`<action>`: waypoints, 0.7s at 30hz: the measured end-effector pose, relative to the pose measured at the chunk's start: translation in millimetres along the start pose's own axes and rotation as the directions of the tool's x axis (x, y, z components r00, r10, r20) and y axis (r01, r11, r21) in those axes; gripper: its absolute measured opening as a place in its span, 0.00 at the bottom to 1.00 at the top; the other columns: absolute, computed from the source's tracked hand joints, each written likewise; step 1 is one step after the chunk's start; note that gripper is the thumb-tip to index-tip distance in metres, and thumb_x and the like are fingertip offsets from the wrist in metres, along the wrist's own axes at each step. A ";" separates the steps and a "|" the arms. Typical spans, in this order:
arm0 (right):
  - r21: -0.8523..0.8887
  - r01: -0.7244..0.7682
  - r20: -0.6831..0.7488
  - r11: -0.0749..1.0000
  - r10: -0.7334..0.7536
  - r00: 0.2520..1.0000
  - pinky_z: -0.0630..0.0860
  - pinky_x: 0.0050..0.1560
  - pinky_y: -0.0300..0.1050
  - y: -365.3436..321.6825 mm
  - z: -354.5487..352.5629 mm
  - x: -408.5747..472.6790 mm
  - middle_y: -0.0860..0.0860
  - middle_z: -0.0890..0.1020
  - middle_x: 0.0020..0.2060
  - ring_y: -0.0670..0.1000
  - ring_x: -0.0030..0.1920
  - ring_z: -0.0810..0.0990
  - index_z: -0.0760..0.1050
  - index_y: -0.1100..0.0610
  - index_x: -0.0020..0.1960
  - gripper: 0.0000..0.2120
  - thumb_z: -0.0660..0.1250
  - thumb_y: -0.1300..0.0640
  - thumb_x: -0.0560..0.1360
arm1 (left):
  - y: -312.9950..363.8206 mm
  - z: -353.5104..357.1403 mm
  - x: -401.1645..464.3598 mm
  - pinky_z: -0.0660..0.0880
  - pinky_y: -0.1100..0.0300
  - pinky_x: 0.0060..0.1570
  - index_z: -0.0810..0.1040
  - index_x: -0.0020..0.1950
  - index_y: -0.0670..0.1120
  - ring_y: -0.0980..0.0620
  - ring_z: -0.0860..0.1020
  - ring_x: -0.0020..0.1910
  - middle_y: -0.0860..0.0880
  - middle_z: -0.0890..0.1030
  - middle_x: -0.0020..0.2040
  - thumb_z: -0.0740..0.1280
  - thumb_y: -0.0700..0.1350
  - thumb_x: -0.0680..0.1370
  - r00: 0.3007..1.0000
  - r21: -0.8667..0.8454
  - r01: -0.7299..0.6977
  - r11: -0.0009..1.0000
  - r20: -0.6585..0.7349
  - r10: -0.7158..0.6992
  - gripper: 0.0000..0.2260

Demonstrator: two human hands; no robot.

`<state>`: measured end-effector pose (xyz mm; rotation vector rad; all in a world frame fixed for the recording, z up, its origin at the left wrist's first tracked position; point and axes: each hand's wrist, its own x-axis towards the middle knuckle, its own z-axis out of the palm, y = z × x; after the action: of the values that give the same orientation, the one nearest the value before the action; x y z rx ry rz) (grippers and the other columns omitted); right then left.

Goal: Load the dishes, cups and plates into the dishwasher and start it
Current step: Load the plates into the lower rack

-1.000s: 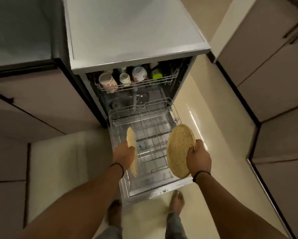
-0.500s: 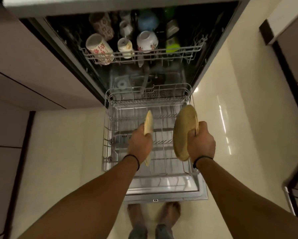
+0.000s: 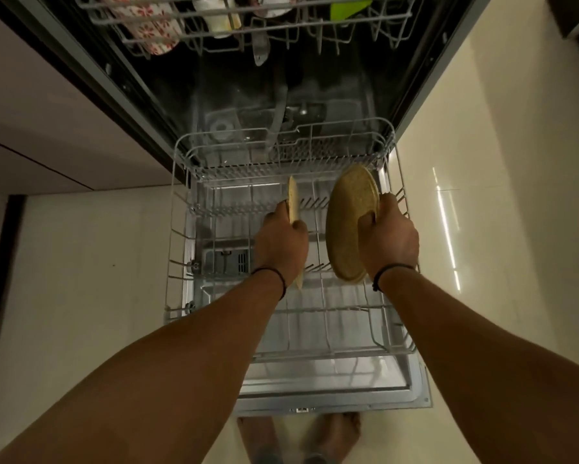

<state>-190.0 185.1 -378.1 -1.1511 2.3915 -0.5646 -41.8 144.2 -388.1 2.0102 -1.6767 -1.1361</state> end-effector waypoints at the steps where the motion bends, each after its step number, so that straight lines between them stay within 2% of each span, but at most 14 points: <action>1: 0.004 -0.007 0.006 1.000 0.007 1.000 0.68 0.34 0.43 0.6 5.2 1.4 0.50 0.74 0.34 0.53 0.35 0.73 0.68 0.55 0.54 0.05 0.57 0.56 0.80 | 0.2 5.6 2.8 0.73 0.55 0.46 0.72 0.66 0.46 0.46 0.77 0.50 0.43 0.77 0.57 0.60 0.45 0.80 1.000 0.029 -0.012 0.999 0.014 0.012 0.15; 4: 0.020 0.005 0.020 1.000 -0.005 1.000 0.75 0.40 0.49 -1.2 15.2 6.1 0.53 0.78 0.40 0.56 0.40 0.77 0.68 0.54 0.58 0.07 0.57 0.56 0.80 | 0.7 16.9 11.6 0.68 0.56 0.42 0.73 0.65 0.45 0.46 0.76 0.46 0.43 0.77 0.54 0.59 0.45 0.80 0.998 0.119 -0.044 0.992 0.045 0.039 0.14; 8: 0.017 0.018 0.053 1.000 -0.019 0.998 0.79 0.46 0.55 -3.1 28.9 11.4 0.57 0.81 0.44 0.59 0.44 0.79 0.67 0.55 0.59 0.09 0.56 0.56 0.81 | 11.3 30.2 22.5 0.73 0.51 0.50 0.73 0.65 0.44 0.40 0.76 0.52 0.41 0.75 0.56 0.59 0.44 0.79 0.999 0.141 -0.030 0.989 0.023 0.027 0.15; 10: 0.013 0.013 0.050 1.000 -0.014 0.999 0.78 0.44 0.53 -1.2 33.0 14.7 0.58 0.81 0.44 0.60 0.44 0.79 0.66 0.55 0.60 0.09 0.56 0.56 0.81 | 20.1 35.4 24.6 0.73 0.50 0.51 0.71 0.67 0.44 0.39 0.76 0.53 0.41 0.73 0.59 0.59 0.44 0.79 1.000 0.173 -0.029 0.985 -0.006 0.031 0.16; 14: 0.013 0.000 0.065 1.000 -0.001 0.998 0.74 0.38 0.49 7.9 33.5 15.6 0.55 0.79 0.41 0.57 0.39 0.78 0.65 0.55 0.58 0.07 0.55 0.56 0.81 | 30.0 36.7 27.5 0.75 0.49 0.46 0.69 0.70 0.46 0.39 0.78 0.48 0.41 0.73 0.60 0.59 0.44 0.80 0.987 0.189 -0.101 0.977 -0.105 0.123 0.18; 18: 0.003 -0.023 0.077 1.000 0.022 0.997 0.70 0.37 0.47 14.7 31.7 11.3 0.52 0.76 0.38 0.57 0.39 0.77 0.65 0.55 0.64 0.12 0.54 0.56 0.81 | 27.7 36.8 30.1 0.75 0.49 0.47 0.67 0.71 0.47 0.39 0.79 0.50 0.40 0.74 0.59 0.59 0.45 0.81 0.991 0.272 -0.117 0.955 -0.032 0.131 0.18; 21: 0.000 -0.027 0.074 1.000 0.027 0.997 0.72 0.39 0.48 15.6 32.4 12.1 0.54 0.77 0.39 0.59 0.41 0.78 0.64 0.54 0.63 0.11 0.54 0.55 0.81 | 16.5 45.6 22.4 0.75 0.49 0.48 0.66 0.72 0.47 0.37 0.78 0.50 0.38 0.74 0.59 0.59 0.46 0.80 0.989 0.315 -0.143 0.938 0.023 0.143 0.19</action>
<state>-189.3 178.7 -415.5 -1.1184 2.3398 -0.5056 -85.7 130.6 -415.4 2.0214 -2.0792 -0.8617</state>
